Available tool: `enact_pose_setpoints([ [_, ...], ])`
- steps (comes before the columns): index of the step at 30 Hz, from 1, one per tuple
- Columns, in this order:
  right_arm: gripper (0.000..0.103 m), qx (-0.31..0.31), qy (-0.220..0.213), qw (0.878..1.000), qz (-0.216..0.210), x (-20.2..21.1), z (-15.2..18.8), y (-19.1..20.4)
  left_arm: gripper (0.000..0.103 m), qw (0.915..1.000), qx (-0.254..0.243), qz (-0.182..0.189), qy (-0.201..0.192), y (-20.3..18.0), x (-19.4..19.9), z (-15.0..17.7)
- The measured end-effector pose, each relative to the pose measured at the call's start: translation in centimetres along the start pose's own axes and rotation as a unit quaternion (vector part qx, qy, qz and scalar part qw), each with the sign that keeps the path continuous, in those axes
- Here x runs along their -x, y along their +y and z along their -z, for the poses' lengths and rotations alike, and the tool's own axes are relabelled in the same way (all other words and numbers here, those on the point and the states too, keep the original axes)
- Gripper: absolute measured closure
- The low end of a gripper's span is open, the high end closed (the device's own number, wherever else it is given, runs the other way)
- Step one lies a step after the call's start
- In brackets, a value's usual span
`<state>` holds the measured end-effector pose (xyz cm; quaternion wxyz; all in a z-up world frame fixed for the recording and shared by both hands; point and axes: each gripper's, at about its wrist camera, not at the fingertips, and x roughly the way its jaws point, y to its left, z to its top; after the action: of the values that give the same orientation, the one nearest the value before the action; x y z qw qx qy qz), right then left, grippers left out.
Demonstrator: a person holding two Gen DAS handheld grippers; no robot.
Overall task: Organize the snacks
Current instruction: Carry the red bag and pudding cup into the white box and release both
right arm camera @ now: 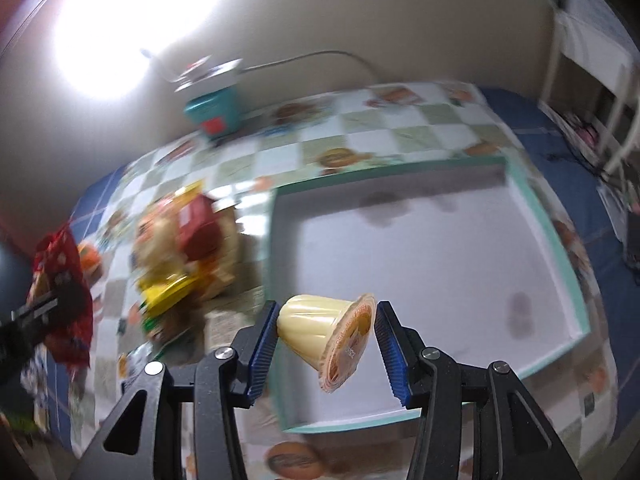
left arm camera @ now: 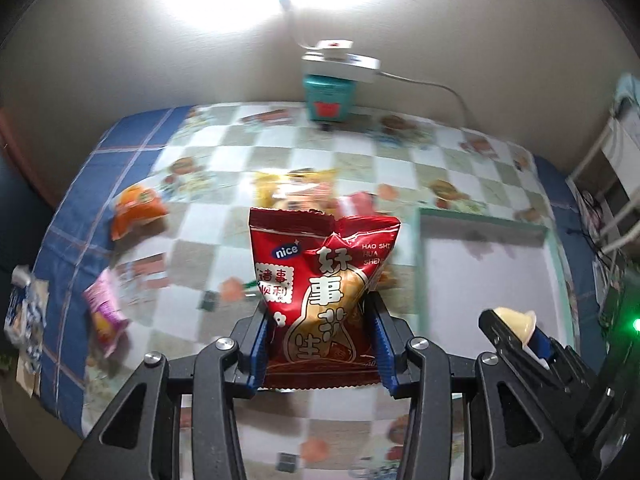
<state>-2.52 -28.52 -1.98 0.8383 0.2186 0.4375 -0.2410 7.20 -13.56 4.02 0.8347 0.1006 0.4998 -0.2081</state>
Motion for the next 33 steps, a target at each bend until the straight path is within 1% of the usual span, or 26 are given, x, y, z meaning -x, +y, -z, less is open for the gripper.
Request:
enact_pose_setpoints([
  [4,0.051,-0.055,0.014,0.998,0.030,-0.9,-0.8,-4.0,0.057,0.9994,-0.032,0.010,0.010,-3.6,-1.1,0.0],
  [8,0.051,-0.120,0.023,0.991,0.049,-1.6,-1.3,-8.7,0.057,0.9975,-0.065,0.021,0.019,-7.1,-2.2,0.1],
  [12,0.051,-0.167,0.023,0.983,0.068,-1.6,-1.4,-12.3,0.057,0.9945,-0.096,0.032,0.028,-10.6,-3.7,0.3],
  [17,0.051,-0.207,0.026,0.974,0.087,-1.9,-1.4,-15.7,0.057,0.9911,-0.116,0.048,0.045,-13.5,-6.0,0.7],
  [19,0.051,-0.215,0.029,0.972,0.088,-2.2,-1.3,-16.4,0.057,0.9897,-0.124,0.048,0.053,-14.4,-7.1,1.0],
  [21,0.051,-0.216,0.031,0.971,0.098,-2.5,-1.4,-16.8,0.057,0.9890,-0.125,0.053,0.059,-15.0,-8.2,1.2],
  [27,0.051,-0.224,0.039,0.967,0.114,-3.5,-1.3,-18.0,0.057,0.9866,-0.130,0.065,0.074,-16.2,-11.0,1.9],
  [33,0.051,-0.226,0.046,0.966,0.119,-4.3,-1.4,-18.5,0.057,0.9853,-0.131,0.072,0.083,-16.6,-12.4,2.1],
])
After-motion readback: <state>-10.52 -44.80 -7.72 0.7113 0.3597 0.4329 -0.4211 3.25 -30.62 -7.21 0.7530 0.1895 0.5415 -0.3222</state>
